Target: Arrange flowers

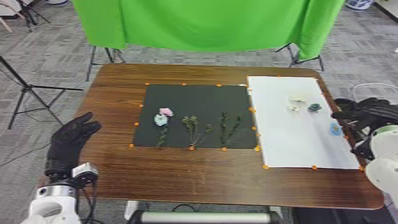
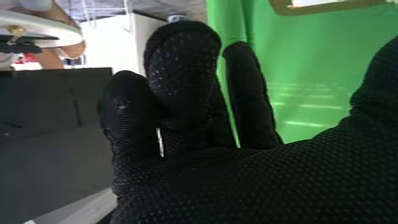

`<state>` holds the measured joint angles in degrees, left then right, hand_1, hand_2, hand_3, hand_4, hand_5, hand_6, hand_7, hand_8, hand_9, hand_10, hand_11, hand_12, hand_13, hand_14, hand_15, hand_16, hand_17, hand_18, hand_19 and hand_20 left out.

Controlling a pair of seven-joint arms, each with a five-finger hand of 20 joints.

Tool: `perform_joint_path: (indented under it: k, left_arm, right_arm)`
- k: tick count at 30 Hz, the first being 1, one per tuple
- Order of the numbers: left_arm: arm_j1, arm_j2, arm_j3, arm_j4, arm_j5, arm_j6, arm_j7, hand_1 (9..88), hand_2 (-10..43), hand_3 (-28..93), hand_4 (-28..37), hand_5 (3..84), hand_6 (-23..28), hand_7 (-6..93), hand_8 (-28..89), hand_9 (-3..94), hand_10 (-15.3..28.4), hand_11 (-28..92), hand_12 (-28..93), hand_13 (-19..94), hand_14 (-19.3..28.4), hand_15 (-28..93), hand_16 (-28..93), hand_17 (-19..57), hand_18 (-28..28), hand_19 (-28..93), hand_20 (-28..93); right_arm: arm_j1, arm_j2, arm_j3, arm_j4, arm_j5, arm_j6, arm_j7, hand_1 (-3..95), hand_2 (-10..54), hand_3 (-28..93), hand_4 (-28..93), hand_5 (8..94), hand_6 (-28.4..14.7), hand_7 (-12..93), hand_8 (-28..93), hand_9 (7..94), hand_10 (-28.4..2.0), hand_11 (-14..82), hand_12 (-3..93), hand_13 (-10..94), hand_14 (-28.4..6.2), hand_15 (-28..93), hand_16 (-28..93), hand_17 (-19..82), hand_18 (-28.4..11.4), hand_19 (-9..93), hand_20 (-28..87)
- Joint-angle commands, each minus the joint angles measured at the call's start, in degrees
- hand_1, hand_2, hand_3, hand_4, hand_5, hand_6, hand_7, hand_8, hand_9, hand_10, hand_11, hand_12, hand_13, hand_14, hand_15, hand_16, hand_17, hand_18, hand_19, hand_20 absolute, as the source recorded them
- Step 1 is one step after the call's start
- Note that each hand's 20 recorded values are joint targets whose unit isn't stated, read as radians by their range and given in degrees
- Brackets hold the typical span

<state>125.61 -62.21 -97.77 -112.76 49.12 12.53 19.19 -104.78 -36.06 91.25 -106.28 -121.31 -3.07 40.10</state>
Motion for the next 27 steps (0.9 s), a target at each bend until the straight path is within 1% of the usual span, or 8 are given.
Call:
perform_joint_path:
  k: [1, 10, 14, 16, 19, 21, 23, 27]
  left_arm:
    - [1.3, -0.91, 0.31, -0.13, 0.03, -0.56, -0.26, 24.0, -9.5, 73, -25.8, 51.5, -1.7, 19.3, -9, 51.6, 12.3, 22, 14, 41, 15.5, 21, 0, 7.6, 10.8, 9, 19]
    - [1.86, -1.36, 0.29, -0.4, 0.01, -0.29, -0.25, 23.9, -9.5, 73, -25.8, 51.5, -1.7, 19.2, -9, 51.6, 12.3, 22, 14, 41, 15.4, 21, 0, 7.6, 10.8, 9, 19]
    - [1.95, -1.41, 0.13, -0.41, -0.22, -0.18, -0.43, 23.9, -9.5, 73, -25.8, 51.5, -1.7, 19.2, -9, 51.6, 12.3, 22, 14, 41, 15.5, 21, 0, 7.6, 10.8, 9, 19]
    - [2.07, -1.41, 0.06, -0.51, -0.19, -0.14, -0.34, 24.0, -9.5, 73, -25.8, 51.4, -1.5, 19.2, -9, 51.6, 12.2, 22, 14, 41, 15.4, 21, 0, 7.6, 10.9, 9, 19]
    - [1.99, -1.4, 0.03, -0.48, -0.26, -0.14, -0.42, 24.0, -9.5, 73, -25.8, 51.5, -1.4, 19.0, -9, 51.5, 12.3, 22, 14, 41, 15.4, 21, 0, 7.6, 10.9, 9, 19]
    - [2.1, -1.41, 0.07, -0.56, -0.29, -0.13, -0.42, 24.0, -9.5, 73, -25.7, 51.5, -1.5, 19.0, -9, 51.6, 12.3, 22, 14, 41, 15.4, 21, 0, 7.5, 10.9, 9, 19]
    - [2.08, -1.53, 0.11, -0.52, -0.31, -0.09, -0.5, 24.0, -9.5, 73, -25.7, 51.5, -1.4, 19.0, -9, 51.6, 12.3, 22, 14, 41, 15.4, 21, 0, 7.5, 10.9, 9, 19]
    - [2.1, -1.54, 0.2, -0.51, -0.35, -0.29, -0.5, 24.0, -9.0, 73, -25.7, 51.4, -1.3, 19.0, -9, 51.6, 12.3, 22, 14, 41, 15.5, 21, 0, 7.4, 11.0, 9, 19]
  right_arm:
    - [-0.99, -0.7, -2.76, 1.09, 0.01, -2.0, 1.14, 20.1, -9.5, 62, -15, 49.3, -0.4, 10, -7, 60.8, -15.9, 9.0, 17.7, 84, -6.8, 63, 26, 56, -18.5, 93, 52]
    - [0.15, -1.18, -6.18, 3.0, 0.34, -2.48, 1.09, 22.4, -9.5, 63, -15, 50.7, -0.3, 11, -8, 62.2, -15.3, 9.8, 18.5, 84, -6.7, 63, 26, 56, -18.4, 93, 52]
    - [-0.38, -1.21, -6.3, 3.23, 1.27, -2.72, 0.98, 27.1, -9.5, 66, -15, 53.1, -0.2, 13, -8, 64.0, -14.2, 11.2, 18.6, 85, -6.1, 63, 26, 57, -17.9, 93, 53]
    - [-0.62, -1.0, -7.33, 3.79, -0.69, 0.94, 0.29, 31.6, -9.5, 69, -17, 54.7, 0.2, 14, -9, 65.1, -13.6, 12.3, 18.3, 85, -5.7, 63, 26, 57, -17.6, 93, 53]
    - [-0.28, -0.47, -9.24, 4.69, -3.24, 8.41, 0.14, 42.2, -9.5, 70, -20, 62.5, 1.3, 18, -11, 72.9, -12.0, 15.0, 17.7, 88, -4.0, 62, 26, 60, -16.2, 93, 53]
    - [-0.11, -0.03, -10.24, 5.14, -4.99, 12.71, -0.2, 49.1, -9.5, 65, -21, 67.2, 1.4, 19, -2, 78.1, -11.1, 14.3, 20.0, 90, -3.3, 62, 27, 62, -15.6, 93, 54]
    - [0.59, 0.4, -11.51, 5.88, -6.29, 16.09, -0.69, 52.9, -9.5, 63, -20, 72.0, 2.1, 20, 1, 82.0, -10.3, 12.7, 22.9, 92, -2.8, 61, 27, 63, -15.4, 93, 55]
    - [1.2, 0.64, -12.16, 5.98, -6.67, 16.31, -0.93, 54.3, -7.5, 63, -20, 74.8, 2.6, 21, 1, 85.2, -9.9, 11.7, 24.3, 93, -2.7, 61, 28, 64, -15.1, 93, 55]
